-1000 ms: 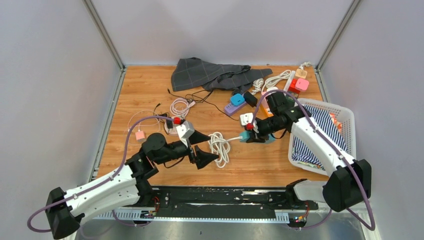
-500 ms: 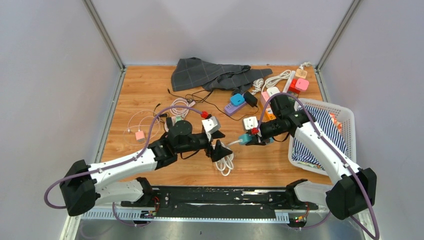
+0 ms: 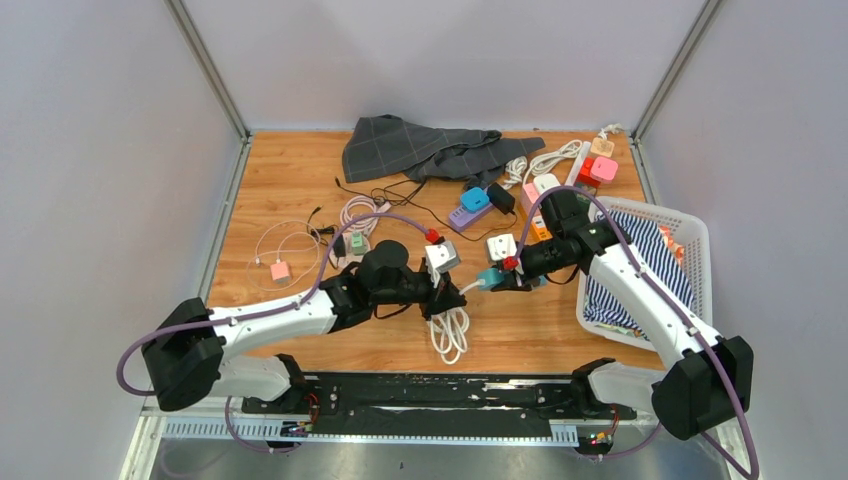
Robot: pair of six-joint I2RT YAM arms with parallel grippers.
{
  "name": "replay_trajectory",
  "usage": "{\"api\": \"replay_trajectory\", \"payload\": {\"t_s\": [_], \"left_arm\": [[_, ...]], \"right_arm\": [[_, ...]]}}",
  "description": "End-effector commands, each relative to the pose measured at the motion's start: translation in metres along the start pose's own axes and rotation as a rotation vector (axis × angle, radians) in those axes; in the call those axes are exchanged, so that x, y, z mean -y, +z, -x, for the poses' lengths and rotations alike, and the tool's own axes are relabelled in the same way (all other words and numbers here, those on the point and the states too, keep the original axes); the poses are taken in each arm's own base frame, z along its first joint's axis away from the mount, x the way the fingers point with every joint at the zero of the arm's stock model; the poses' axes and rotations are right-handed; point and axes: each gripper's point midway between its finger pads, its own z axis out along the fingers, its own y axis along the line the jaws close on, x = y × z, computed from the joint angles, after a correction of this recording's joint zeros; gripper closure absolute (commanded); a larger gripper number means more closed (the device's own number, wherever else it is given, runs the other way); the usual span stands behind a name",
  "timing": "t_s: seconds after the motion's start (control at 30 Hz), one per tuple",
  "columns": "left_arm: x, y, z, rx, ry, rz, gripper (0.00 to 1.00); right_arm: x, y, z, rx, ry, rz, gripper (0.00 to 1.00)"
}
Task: Pull the plug off the socket
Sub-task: Pick up the socket from the center of the board, then place the socket at the corner of the board.
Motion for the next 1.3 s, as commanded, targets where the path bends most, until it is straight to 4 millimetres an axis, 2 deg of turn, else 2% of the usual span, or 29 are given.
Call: {"api": "replay_trajectory", "payload": {"t_s": [0.0, 0.03, 0.1, 0.13, 0.17, 0.37, 0.5, 0.67, 0.93, 1.07, 1.17, 1.27], "left_arm": [[0.012, -0.004, 0.023, 0.059, 0.043, -0.042, 1.00], [0.013, -0.008, 0.029, 0.078, 0.052, -0.035, 1.00], [0.014, -0.019, 0.041, 0.123, 0.070, -0.014, 1.00], [0.013, -0.024, 0.045, 0.144, 0.077, 0.002, 1.00], [0.013, -0.030, 0.053, 0.172, 0.086, 0.017, 1.00], [0.016, -0.068, 0.084, 0.309, 0.103, 0.065, 1.00], [0.006, -0.099, 0.106, 0.403, 0.075, 0.098, 1.00], [-0.028, -0.143, 0.138, 0.521, 0.033, 0.215, 1.00], [-0.089, -0.220, 0.225, 0.696, -0.016, 0.418, 1.00], [-0.137, -0.253, 0.252, 0.754, -0.076, 0.550, 1.00], [-0.188, -0.275, 0.254, 0.776, -0.128, 0.692, 1.00], [-0.235, -0.296, 0.248, 0.790, -0.182, 0.823, 1.00]], "right_arm": [[-0.010, 0.003, 0.014, 0.068, -0.025, 0.029, 1.00], [-0.010, 0.003, 0.014, 0.067, -0.023, 0.028, 0.95], [-0.011, 0.004, 0.013, 0.068, -0.016, 0.027, 0.70], [-0.011, 0.004, 0.013, 0.069, -0.013, 0.025, 0.54], [-0.011, 0.004, 0.013, 0.070, -0.014, 0.021, 0.44], [-0.011, 0.001, 0.020, 0.086, -0.026, -0.007, 0.01], [-0.010, 0.000, 0.019, 0.085, -0.022, -0.014, 0.00], [-0.006, 0.000, 0.015, 0.065, -0.020, -0.032, 0.00], [-0.007, 0.002, 0.014, 0.072, -0.018, -0.030, 0.00], [-0.007, 0.002, 0.014, 0.075, -0.022, -0.032, 0.00], [-0.007, 0.003, 0.014, 0.076, -0.022, -0.032, 0.00], [-0.008, 0.003, 0.014, 0.077, -0.021, -0.032, 0.00]]}}
